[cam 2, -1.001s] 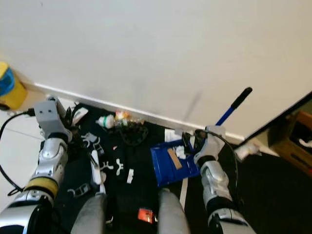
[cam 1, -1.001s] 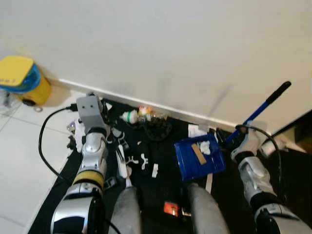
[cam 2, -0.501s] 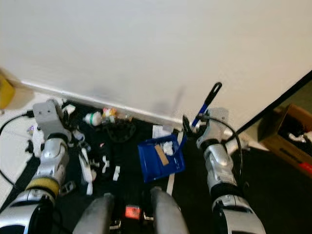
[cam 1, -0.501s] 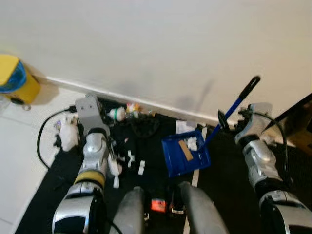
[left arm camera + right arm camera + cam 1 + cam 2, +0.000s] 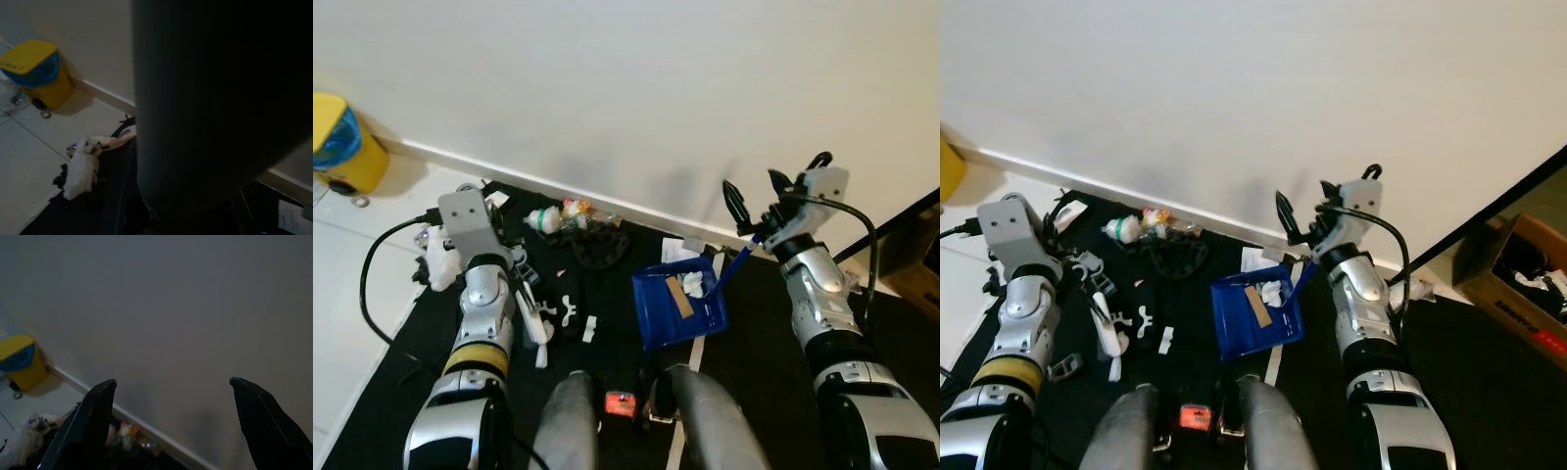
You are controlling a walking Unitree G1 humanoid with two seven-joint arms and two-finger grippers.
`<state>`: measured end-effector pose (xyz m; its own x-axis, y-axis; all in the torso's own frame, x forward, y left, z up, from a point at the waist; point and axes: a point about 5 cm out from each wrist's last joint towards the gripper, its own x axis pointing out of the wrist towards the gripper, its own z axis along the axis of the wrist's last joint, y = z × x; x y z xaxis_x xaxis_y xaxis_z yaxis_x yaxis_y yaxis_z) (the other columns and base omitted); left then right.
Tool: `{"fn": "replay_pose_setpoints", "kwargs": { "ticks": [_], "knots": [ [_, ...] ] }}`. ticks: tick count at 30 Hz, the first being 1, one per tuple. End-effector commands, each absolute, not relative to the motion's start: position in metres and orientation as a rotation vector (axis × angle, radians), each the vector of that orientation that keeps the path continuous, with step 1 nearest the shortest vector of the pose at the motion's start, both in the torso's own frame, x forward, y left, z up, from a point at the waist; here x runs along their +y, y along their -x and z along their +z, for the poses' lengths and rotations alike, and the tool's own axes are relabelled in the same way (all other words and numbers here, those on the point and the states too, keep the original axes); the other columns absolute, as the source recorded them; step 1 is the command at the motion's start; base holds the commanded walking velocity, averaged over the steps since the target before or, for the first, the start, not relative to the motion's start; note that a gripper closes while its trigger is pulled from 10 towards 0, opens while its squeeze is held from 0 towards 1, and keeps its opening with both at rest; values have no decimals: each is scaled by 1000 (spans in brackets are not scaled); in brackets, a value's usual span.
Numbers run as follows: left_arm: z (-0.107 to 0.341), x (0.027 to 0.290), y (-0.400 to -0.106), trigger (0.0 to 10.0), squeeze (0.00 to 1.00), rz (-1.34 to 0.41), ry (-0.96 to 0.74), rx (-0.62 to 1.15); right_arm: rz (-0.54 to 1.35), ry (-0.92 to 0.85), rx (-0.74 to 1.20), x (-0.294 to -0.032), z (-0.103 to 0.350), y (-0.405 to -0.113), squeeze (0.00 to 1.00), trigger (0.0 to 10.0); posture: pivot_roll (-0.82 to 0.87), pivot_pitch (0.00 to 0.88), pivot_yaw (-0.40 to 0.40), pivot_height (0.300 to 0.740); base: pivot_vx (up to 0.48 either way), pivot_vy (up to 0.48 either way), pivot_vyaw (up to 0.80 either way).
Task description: Sweep floor
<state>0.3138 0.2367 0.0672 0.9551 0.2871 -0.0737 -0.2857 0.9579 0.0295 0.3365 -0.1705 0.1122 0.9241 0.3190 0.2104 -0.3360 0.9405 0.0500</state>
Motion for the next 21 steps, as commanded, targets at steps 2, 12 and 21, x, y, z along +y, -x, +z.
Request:
{"fn": "replay_pose_setpoints", "kwargs": {
  "ticks": [2,12,21],
  "knots": [
    [49,233,-306,10000,0,303,38,167,326,-89,-220,-176,119,-339,0,10000,10,172,-81,740,0,0,0],
    [51,230,-307,10000,0,273,39,167,340,-92,-395,-176,171,-351,0,10000,-2,160,-72,740,0,0,0],
    [50,233,-298,10000,0,278,28,142,282,-36,-402,-189,191,-353,278,10000,-2,154,-83,740,0,0,0]
  ]
}}
